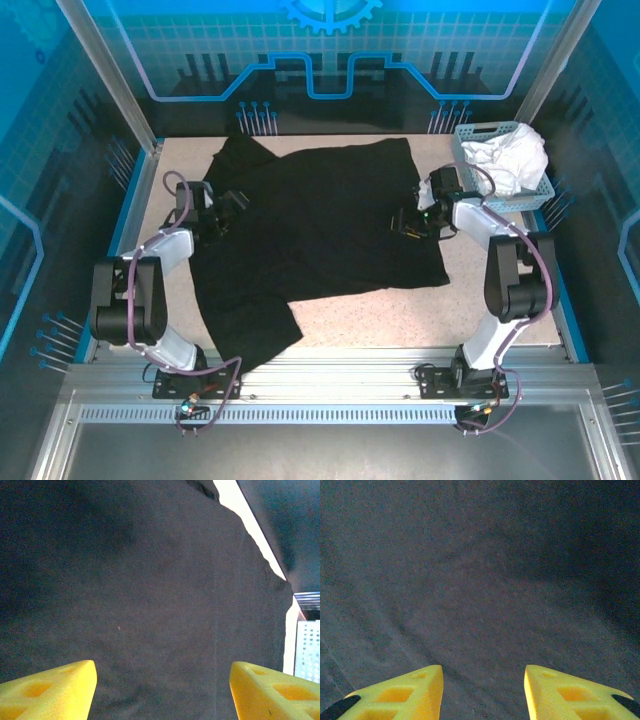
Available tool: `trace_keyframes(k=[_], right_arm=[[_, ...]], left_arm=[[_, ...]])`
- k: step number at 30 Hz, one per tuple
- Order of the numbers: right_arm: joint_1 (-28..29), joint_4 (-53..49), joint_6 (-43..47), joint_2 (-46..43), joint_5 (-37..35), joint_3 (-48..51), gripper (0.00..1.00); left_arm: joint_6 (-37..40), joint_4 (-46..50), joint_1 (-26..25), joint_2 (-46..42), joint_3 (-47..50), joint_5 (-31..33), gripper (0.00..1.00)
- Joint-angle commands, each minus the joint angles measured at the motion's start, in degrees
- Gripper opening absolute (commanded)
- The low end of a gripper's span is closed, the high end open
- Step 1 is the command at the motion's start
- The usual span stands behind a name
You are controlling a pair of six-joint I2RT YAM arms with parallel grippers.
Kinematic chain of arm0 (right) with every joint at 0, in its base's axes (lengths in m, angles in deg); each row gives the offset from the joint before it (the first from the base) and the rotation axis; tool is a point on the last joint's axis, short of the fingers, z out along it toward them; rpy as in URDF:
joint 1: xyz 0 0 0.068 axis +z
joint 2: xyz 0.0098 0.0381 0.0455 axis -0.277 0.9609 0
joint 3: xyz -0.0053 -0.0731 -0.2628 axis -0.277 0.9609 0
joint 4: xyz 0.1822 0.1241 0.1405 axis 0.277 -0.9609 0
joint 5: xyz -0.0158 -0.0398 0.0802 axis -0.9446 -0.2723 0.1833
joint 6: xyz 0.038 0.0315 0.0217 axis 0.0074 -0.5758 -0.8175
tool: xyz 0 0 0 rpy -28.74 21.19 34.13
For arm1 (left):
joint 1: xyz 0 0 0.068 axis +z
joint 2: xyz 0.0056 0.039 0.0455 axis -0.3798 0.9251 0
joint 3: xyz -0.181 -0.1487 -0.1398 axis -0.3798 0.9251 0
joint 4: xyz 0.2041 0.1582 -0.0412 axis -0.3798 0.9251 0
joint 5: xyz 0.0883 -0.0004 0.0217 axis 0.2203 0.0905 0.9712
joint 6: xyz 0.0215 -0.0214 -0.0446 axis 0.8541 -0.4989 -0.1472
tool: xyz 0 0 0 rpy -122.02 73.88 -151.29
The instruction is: Fold the inside-out t-shirt
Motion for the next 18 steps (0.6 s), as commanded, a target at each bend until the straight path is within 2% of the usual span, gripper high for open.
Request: trace_keyframes(k=[1,6,10,14,18], right_arm=[[-0.15,5.38,-3.13,4.09,4.97,-4.79,0.47],[-0.68,9.87,-10.31,12.2,5.31,-11.98,0.47],[-1.6,15.0,-17.72,19.1,7.68,-17.8,0.48],[-2.45,10.6,-20.49,27.5,6.99,-28.51,0.48],[-3.54,6.16,-22.31,32.31,4.41,-35.57,0.46]], left_arm=[[1.9,0.08,2.85,4.51,-5.62,-1.58,0.72],[1.95,3.72,5.07,14.81,-16.04,-1.23,0.72],[-0.59,3.9,7.05,23.32,-22.97,-4.77,0.72],[-2.91,4.65,8.56,29.47,-28.63,-8.22,0.72],[-2.46,7.23,8.75,33.12,-33.24,-8.9,0.72]])
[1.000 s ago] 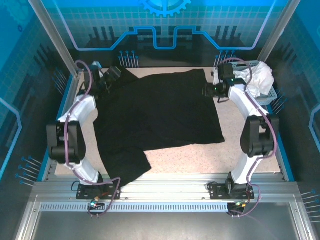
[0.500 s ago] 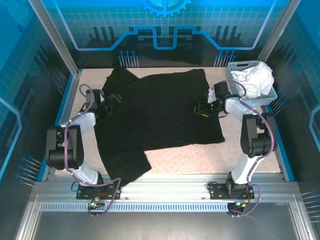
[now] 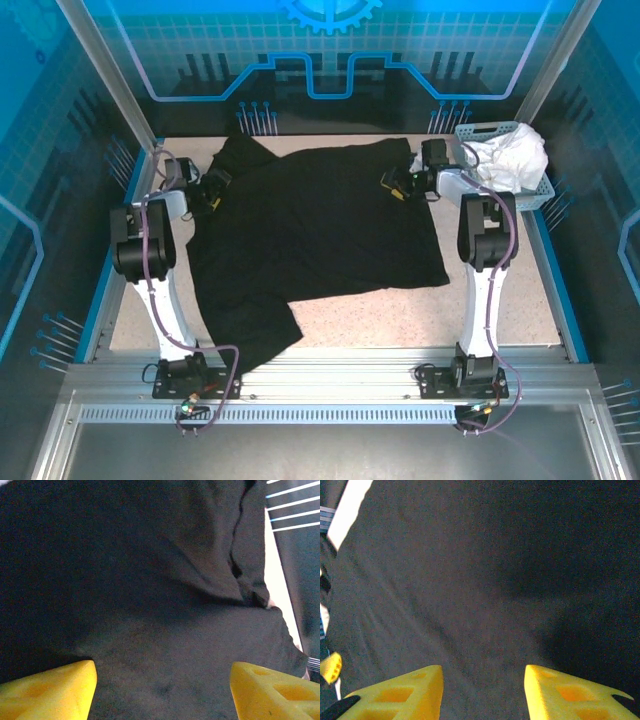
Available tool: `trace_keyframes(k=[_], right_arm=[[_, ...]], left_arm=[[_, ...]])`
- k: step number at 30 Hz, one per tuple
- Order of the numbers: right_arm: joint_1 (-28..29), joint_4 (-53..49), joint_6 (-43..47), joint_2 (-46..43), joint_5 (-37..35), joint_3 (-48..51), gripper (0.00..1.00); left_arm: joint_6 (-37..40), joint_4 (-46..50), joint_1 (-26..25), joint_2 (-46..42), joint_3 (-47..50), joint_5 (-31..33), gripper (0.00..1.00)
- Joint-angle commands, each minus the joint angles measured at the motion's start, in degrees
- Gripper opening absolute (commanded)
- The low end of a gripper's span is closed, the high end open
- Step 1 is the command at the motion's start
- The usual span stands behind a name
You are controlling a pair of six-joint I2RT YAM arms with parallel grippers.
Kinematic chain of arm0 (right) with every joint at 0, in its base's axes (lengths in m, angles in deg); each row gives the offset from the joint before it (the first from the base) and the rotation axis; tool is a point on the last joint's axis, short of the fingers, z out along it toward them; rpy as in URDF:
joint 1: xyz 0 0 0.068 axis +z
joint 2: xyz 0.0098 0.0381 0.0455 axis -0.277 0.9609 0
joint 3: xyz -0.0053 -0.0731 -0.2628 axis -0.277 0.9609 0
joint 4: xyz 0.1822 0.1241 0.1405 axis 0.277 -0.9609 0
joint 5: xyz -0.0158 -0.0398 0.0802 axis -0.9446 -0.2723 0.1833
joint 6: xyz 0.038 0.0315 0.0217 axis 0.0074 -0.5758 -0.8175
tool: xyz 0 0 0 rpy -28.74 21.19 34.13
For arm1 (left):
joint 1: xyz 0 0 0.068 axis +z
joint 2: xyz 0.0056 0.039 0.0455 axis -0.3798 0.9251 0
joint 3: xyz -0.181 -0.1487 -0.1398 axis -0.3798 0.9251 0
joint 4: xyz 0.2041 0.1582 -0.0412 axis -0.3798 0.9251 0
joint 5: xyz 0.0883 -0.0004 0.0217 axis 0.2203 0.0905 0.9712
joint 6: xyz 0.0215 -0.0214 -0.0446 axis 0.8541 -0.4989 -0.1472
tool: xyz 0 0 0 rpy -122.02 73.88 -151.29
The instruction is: Fold the inside-out t-shirt
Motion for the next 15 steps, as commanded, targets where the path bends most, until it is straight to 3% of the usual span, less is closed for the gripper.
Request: trace_keyframes(k=[1,15], right_arm=[[-1.63,-4.62,-4.6,4.52,-1.23,-5.42,0.46],[-7.74,-6.67,-7.02,10.05,-4.83,-8.32,0.42]], left_arm=[[-0.53,3.93,0.37,2.8,-4.91,-2.53,0.72],[0.68,12.18,-1.57,14.67,-21.07,-3.72,0.72]])
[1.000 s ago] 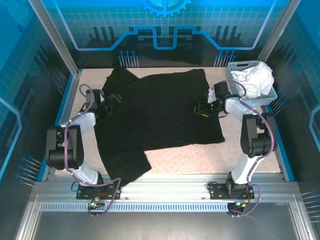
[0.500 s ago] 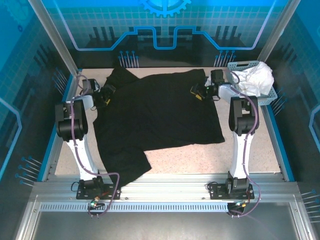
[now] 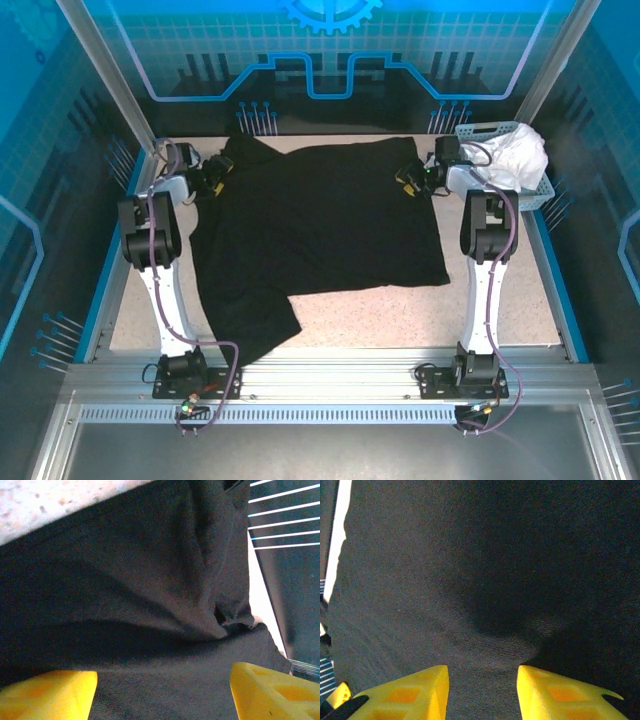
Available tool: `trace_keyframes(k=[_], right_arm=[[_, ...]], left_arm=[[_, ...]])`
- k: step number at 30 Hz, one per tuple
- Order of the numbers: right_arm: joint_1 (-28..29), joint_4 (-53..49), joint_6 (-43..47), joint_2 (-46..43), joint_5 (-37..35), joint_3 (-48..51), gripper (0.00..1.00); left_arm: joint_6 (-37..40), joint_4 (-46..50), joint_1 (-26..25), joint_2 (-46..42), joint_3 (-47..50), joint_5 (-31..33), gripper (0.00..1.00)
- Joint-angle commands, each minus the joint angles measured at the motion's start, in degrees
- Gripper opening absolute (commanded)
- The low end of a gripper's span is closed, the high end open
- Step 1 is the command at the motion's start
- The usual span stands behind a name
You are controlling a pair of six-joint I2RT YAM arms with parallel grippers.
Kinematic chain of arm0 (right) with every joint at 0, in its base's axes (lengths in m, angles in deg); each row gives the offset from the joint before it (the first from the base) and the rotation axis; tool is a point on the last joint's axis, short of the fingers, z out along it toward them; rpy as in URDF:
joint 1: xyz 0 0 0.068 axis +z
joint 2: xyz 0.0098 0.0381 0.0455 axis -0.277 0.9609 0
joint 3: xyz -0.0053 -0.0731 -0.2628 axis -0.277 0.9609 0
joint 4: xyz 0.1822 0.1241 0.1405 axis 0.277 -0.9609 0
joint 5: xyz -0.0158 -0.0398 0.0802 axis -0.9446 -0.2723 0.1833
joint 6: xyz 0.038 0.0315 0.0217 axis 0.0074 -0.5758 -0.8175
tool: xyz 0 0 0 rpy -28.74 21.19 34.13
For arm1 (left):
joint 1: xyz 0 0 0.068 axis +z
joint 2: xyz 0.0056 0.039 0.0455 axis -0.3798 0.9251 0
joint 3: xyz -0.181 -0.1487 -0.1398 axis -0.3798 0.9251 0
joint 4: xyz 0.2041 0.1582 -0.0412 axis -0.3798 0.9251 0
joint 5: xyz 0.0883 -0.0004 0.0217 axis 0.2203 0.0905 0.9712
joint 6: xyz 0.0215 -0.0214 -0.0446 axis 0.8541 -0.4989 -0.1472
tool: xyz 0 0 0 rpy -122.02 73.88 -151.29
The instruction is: Fold the inside-out t-shirt
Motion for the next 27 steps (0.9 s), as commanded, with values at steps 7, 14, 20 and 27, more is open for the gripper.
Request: trace_keyframes(k=[7,14,20,27], right_arm=[[-3.57,-7.78,5.31,3.73,-3.45,-7.47,0.44],[-3.08,-7.16,17.21,-14.01,-7.64,6.5,0.49],[-0.94,-3.45,20.63,-34.31,-11.71,31.08,0.52],[-0.31,-12.87,20.55,-52.57,-26.93,49.17,0.53]], left_arm=[[1.26,13.14,-4.11,10.89,-19.35,-1.33,0.73],[1.39,9.87,-4.29,0.04,-14.84,-1.02,0.77],[0.44,-3.21,-5.27,-21.03,9.94,0.72,0.79],[0.12,-11.95,-11.01,-43.39,38.0,4.91,0.79]])
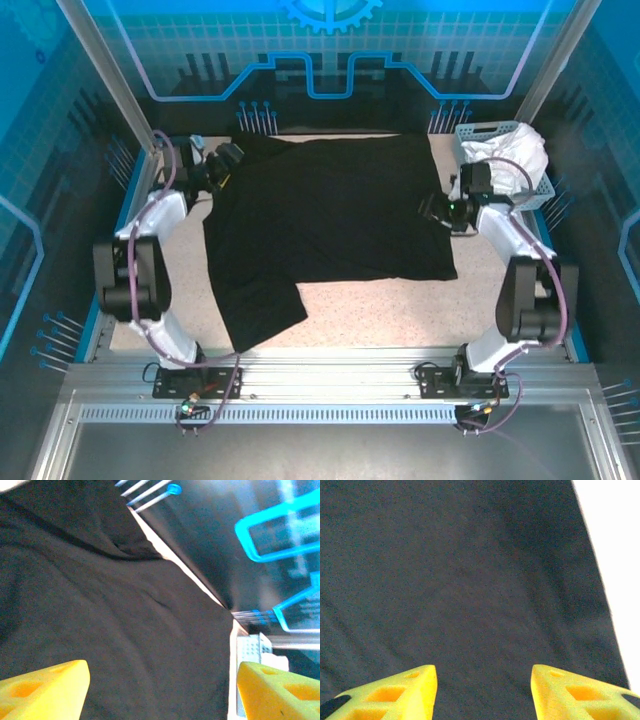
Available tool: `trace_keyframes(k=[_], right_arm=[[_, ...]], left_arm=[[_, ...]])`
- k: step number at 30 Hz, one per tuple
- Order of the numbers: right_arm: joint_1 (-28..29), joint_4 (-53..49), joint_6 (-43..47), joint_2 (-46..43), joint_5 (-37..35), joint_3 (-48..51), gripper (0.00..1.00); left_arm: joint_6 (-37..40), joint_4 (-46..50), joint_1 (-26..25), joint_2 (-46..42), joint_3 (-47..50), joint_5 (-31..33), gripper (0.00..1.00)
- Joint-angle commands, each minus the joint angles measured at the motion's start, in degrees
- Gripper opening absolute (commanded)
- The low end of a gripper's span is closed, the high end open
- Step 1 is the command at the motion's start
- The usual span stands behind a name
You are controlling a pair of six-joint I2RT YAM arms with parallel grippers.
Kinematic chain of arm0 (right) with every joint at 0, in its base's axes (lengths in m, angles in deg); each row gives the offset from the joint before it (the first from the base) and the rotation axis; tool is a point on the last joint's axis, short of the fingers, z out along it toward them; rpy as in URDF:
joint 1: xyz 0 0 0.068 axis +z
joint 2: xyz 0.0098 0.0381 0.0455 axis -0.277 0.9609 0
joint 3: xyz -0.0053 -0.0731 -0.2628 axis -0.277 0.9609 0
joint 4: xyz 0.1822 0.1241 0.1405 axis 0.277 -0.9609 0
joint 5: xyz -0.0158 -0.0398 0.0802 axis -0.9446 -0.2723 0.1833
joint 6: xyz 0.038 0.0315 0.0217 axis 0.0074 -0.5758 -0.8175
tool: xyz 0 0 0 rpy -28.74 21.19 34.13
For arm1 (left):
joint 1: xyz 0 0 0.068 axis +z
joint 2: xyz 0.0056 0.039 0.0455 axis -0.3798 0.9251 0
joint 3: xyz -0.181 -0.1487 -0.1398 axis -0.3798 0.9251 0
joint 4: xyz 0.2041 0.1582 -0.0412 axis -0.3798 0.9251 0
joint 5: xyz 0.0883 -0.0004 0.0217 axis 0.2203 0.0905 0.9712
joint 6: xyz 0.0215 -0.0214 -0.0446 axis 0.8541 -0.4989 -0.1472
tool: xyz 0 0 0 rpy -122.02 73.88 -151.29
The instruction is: Fold the inside-out t-shirt
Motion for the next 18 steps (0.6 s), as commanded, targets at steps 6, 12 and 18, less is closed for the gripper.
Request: trace_keyframes(k=[6,12,18], right_arm=[[-0.79,-9.91,-1.65,-13.07,-13.82,15.06,0.53],[-4.52,-8.57,-2.46,-11.19,-10.72,18.85,0.5],[-6.33,-7.26,-1.01,-6.99,-8.51,17.73,0.42]], left_arm=[[2.38,-1.85,-11.61,-17.05,20.83,6.34,0.79],[4.42,3.68,-13.98,-24.95,26.58,6.77,0.79],[7.73,8.73,-13.98,-28.95,27.64,7.73,0.79]])
